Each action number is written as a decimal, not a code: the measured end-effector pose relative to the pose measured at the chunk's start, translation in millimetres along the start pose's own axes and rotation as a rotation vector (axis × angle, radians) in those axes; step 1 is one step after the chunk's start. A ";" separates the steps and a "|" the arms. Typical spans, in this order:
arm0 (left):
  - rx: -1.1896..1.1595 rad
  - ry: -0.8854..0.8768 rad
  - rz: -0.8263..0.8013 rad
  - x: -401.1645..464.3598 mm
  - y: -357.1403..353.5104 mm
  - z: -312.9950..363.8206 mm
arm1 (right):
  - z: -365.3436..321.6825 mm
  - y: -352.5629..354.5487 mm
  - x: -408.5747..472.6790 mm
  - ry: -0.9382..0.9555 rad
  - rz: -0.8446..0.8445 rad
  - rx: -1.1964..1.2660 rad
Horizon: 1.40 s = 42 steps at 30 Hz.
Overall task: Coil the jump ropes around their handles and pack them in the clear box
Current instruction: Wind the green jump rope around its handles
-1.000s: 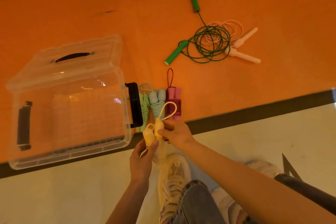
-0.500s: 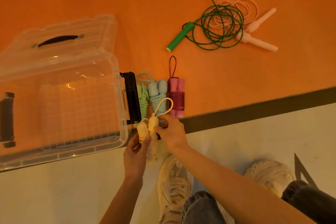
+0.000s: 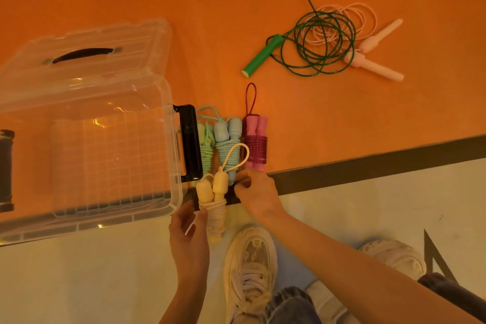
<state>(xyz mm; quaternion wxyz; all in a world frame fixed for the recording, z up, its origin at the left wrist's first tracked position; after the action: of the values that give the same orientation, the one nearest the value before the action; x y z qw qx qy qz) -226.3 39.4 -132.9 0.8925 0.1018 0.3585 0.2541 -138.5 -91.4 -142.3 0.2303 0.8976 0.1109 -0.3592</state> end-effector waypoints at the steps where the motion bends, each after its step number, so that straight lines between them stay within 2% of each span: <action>1: 0.011 -0.015 0.016 -5.1 -0.8 0.0 | -0.5 2.6 0.9 0.001 0.005 -0.003; 3: 0.038 -0.057 0.014 -15.7 -5.5 3.3 | -0.8 7.9 3.9 0.008 0.010 -0.011; 10: 0.029 -0.291 -0.227 -31.0 -46.7 47.6 | -12.0 47.4 15.6 0.069 0.005 -0.120; 14: -0.041 -0.347 -0.307 -21.2 -73.4 72.9 | -23.5 81.9 26.2 0.100 0.028 -0.233; 20: -0.030 -0.426 -0.346 -1.5 -105.4 101.6 | -36.6 131.3 51.9 0.112 0.098 -0.275; 26: 0.013 -0.481 -0.386 29.6 -137.6 134.8 | -50.5 174.1 76.7 0.094 0.171 -0.202; 37: 0.172 -0.587 -0.373 106.1 -182.7 198.6 | -76.2 213.2 116.6 0.108 0.214 -0.147; 42: 0.330 -0.634 -0.407 141.0 -207.4 215.7 | -78.5 220.6 133.8 0.157 0.300 -0.295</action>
<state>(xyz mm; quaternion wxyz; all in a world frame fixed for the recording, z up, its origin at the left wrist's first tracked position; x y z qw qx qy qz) 88.3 -62.6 -135.5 0.9625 0.2439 0.1143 -0.0324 84.4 -240.0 -111.9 0.4007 0.8858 0.0452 -0.2299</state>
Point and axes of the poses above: each hand's wrist, its own x-axis towards the middle knuckle, its own y-axis out of the back of the hand, z = x × y, the point moved 2 cm from there along x, towards the middle knuckle, and after that the axes turned 4 degrees about -z, right-handed, at the moved point
